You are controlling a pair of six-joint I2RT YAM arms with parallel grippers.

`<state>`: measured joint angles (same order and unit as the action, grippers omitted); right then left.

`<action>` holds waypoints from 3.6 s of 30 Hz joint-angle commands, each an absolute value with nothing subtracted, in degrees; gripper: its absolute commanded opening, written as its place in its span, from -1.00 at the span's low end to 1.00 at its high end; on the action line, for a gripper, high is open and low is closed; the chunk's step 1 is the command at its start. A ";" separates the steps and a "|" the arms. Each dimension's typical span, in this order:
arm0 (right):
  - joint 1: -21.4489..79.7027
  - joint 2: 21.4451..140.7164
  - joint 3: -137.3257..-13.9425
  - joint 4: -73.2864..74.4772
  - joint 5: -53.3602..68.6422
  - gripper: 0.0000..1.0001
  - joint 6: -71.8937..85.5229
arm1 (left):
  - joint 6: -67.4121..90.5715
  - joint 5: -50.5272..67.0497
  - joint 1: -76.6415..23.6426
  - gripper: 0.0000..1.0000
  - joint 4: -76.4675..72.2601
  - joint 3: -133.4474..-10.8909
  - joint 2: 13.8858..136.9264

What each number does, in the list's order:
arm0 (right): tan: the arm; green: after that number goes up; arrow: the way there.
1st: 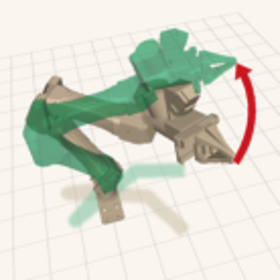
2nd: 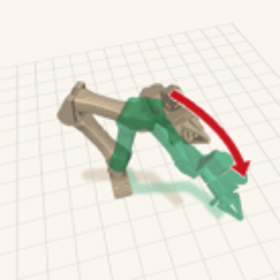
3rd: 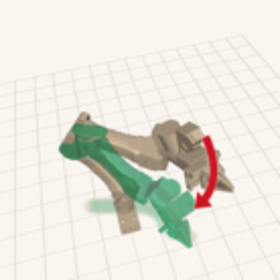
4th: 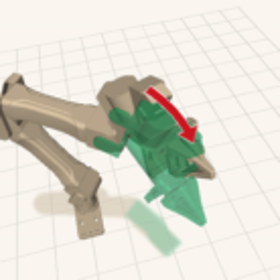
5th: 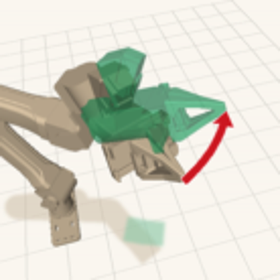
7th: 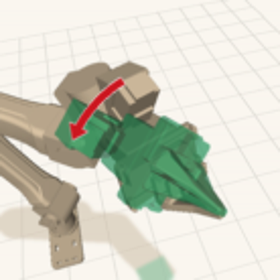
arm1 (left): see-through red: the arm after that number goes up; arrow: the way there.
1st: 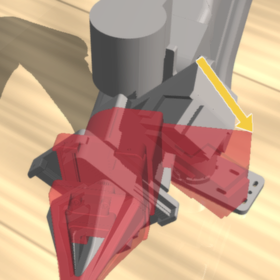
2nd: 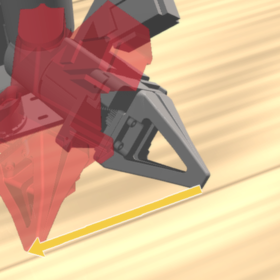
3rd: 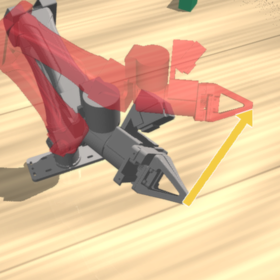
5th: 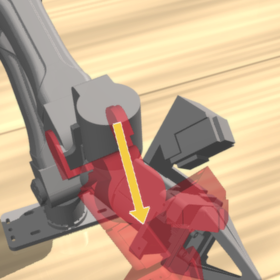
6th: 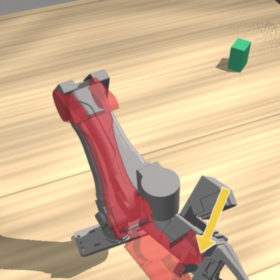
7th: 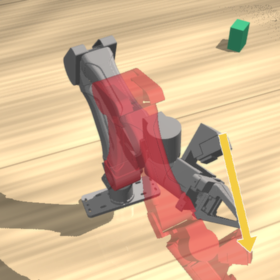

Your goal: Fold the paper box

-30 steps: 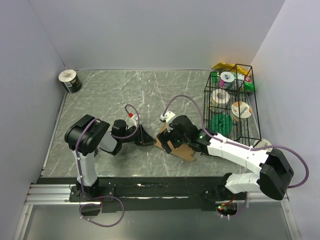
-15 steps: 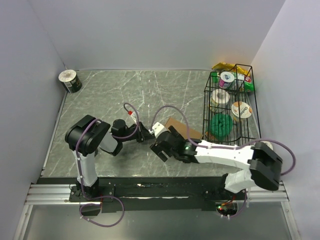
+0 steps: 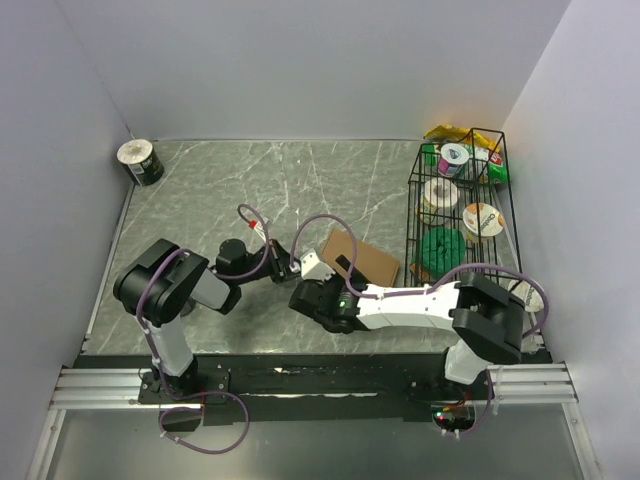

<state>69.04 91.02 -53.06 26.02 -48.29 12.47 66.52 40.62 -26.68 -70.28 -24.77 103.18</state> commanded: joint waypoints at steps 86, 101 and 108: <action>68.38 108.46 -56.87 23.73 -61.52 -0.55 0.53 | 36.39 20.92 -19.16 0.92 -19.86 -26.98 61.17; 67.07 90.54 -67.67 44.02 -37.68 -0.88 -0.17 | 36.04 20.92 -19.07 0.92 -11.80 -31.37 55.82; 58.99 86.22 -74.96 50.53 -11.92 -0.88 -2.02 | 36.03 20.48 -18.55 0.92 -6.07 -34.36 50.37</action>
